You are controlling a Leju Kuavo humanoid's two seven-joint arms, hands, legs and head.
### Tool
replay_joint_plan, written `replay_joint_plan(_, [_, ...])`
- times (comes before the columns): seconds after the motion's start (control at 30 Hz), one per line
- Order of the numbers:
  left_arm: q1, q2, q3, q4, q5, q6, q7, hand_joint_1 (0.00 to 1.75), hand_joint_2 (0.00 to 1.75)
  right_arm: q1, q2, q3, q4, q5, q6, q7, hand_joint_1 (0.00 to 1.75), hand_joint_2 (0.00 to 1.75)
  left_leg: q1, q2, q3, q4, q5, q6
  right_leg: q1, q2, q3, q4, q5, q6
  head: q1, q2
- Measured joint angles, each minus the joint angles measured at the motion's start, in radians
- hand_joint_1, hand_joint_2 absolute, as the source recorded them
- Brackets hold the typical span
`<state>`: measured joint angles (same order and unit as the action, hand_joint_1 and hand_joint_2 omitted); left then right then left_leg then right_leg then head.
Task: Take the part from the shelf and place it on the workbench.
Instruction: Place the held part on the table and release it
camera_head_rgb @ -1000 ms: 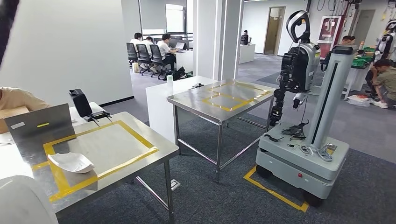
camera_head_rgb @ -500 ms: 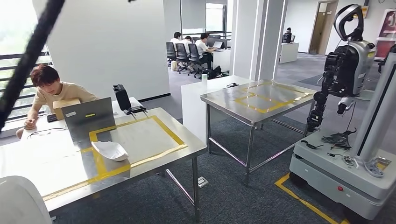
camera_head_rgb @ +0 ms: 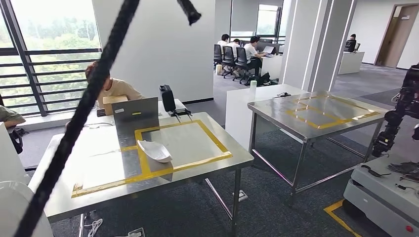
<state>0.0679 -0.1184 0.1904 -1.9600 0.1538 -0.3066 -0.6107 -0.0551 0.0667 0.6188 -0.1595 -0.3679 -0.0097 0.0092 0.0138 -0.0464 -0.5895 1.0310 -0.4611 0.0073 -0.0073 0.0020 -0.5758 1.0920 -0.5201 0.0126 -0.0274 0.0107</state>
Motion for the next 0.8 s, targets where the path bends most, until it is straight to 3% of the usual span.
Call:
replay_joint_plan(0.07, [-0.001,0.000,0.000,-0.001,-0.001,0.001,0.000,1.54,1.75,-0.002,0.000,-0.004,0.000,-0.006,-0.004,-0.003,0.00,1.75,-0.003,-0.004,-0.003,0.002,-0.001,-0.008,0.002,0.006,0.024,-0.063,0.018,-0.004,0.000,0.000])
replay_joint_plan(0.2, [-0.002,-0.001,0.000,-0.006,0.001,0.005,0.004,1.54,1.75,-0.002,-0.003,-0.008,0.000,-0.009,-0.005,-0.005,0.00,1.75,-0.004,-0.003,-0.006,-0.004,0.001,-0.003,0.005,0.005,0.022,-0.068,0.023,-0.010,0.000,0.000])
replay_joint_plan(0.4, [-0.003,-0.001,0.000,-0.010,0.002,0.006,0.006,1.54,1.75,-0.003,-0.003,-0.009,0.000,-0.009,-0.002,-0.005,0.00,1.75,-0.003,-0.003,0.003,-0.016,0.012,-0.021,0.006,0.005,0.020,-0.067,0.025,-0.021,0.000,0.000])
replay_joint_plan(0.6, [-0.003,-0.001,0.000,-0.010,0.003,0.006,0.007,1.54,1.75,-0.004,-0.005,-0.014,0.000,-0.009,0.000,-0.005,0.00,1.75,-0.003,-0.003,0.003,-0.016,0.012,-0.028,0.006,0.005,0.020,-0.066,0.025,-0.022,0.000,0.000])
replay_joint_plan(0.8, [-0.006,-0.001,0.000,-0.013,0.014,0.000,0.015,1.54,1.75,-0.004,-0.012,-0.022,0.000,-0.011,0.006,-0.005,0.00,1.75,-0.003,-0.003,0.001,-0.014,0.011,-0.029,0.006,0.005,0.020,-0.066,0.025,-0.022,0.000,0.000])
